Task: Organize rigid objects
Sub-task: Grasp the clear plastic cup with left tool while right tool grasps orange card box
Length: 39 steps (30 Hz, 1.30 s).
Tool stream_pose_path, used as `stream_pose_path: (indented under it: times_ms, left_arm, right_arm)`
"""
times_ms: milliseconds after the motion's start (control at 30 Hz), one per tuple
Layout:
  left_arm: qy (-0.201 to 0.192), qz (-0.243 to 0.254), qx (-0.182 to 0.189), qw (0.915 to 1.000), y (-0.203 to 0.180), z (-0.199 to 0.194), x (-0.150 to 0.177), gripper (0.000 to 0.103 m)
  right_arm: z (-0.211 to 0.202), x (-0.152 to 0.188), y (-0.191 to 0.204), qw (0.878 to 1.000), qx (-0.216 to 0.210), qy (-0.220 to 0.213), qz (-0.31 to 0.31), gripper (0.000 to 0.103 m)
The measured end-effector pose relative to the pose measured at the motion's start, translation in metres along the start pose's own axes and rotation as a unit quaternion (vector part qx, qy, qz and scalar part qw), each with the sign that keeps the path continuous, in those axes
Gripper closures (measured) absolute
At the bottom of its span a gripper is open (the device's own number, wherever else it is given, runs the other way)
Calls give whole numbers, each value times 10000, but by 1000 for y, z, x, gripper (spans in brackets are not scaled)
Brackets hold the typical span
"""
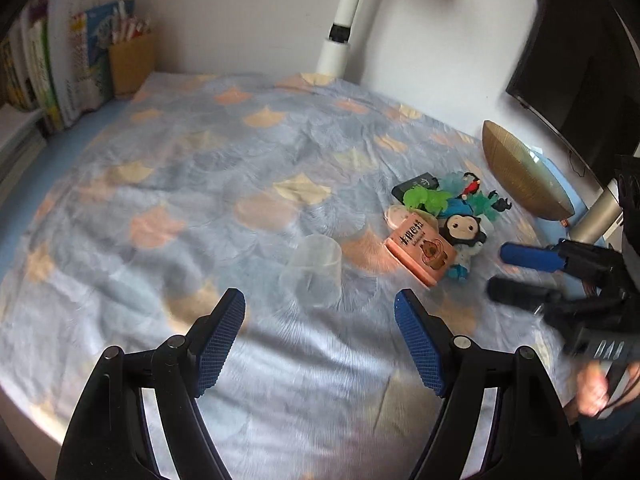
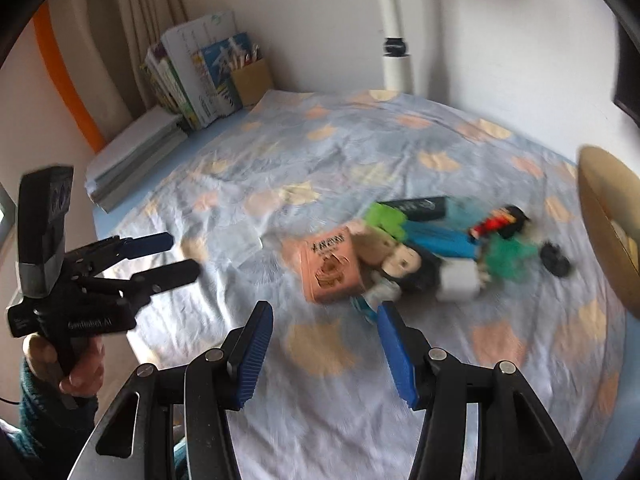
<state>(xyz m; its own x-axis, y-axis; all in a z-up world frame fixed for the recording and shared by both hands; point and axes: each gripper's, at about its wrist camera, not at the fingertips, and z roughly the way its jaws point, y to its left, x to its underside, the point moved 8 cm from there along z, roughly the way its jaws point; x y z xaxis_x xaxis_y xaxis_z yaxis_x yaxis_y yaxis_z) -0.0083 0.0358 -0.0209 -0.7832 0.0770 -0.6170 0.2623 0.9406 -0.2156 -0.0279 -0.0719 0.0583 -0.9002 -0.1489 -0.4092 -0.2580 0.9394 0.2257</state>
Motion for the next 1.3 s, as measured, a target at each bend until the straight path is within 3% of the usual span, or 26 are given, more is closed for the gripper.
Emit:
stream_pose_path:
  times_ms: [200, 333, 567, 600, 667, 767, 833, 900, 1067, 1133, 1167, 1200, 1233, 1300]
  left_arm:
    - [164, 75, -216, 9996, 4, 27, -8, 28]
    - [205, 253, -348, 9989, 2, 35, -8, 28]
    - [231, 51, -286, 9993, 9, 43, -5, 31]
    - [218, 46, -284, 9993, 9, 42, -5, 38]
    - [181, 61, -285, 9994, 8, 41, -4, 63]
    - [115, 27, -259, 9996, 6, 35, -2, 67]
    - [-12, 65, -258, 9996, 3, 26, -2, 67]
    - [-102, 129, -263, 9995, -1, 18, -2, 67]
    - [-230, 170, -168, 9994, -12, 3, 0, 67]
    - [-195, 139, -209, 9995, -11, 5, 4, 67]
    - [-171, 92, -220, 9996, -10, 6, 6, 67]
    - [-164, 32, -206, 9996, -9, 5, 7, 67]
    - [-167, 0, -189, 9997, -8, 4, 8, 67]
    - [-191, -45, -143, 9997, -7, 1, 9, 67]
  right_arm:
    - [40, -9, 11, 9974, 423, 206, -549, 51]
    - [57, -12, 5, 9970, 485, 312, -512, 50]
    - [74, -14, 10, 9911, 869, 324, -959, 44]
    - [76, -13, 10, 9899, 941, 340, -1002, 43]
    - [78, -13, 10, 9881, 1045, 302, -1088, 43]
    - [74, -12, 9, 9869, 1129, 251, -1126, 60]
    - [70, -11, 10, 9892, 972, 249, -1069, 69]
    - [57, -8, 17, 9932, 613, 130, -982, 98]
    - [33, 7, 16, 9961, 294, 88, -826, 98]
    - [30, 14, 14, 9967, 95, 191, -789, 92]
    - [31, 15, 13, 9968, 76, 219, -762, 78]
    - [32, 15, 12, 9971, 36, 265, -714, 55]
    - [33, 14, 12, 9973, 6, 262, -687, 47]
    - [35, 8, 15, 9965, 1, 142, -824, 42]
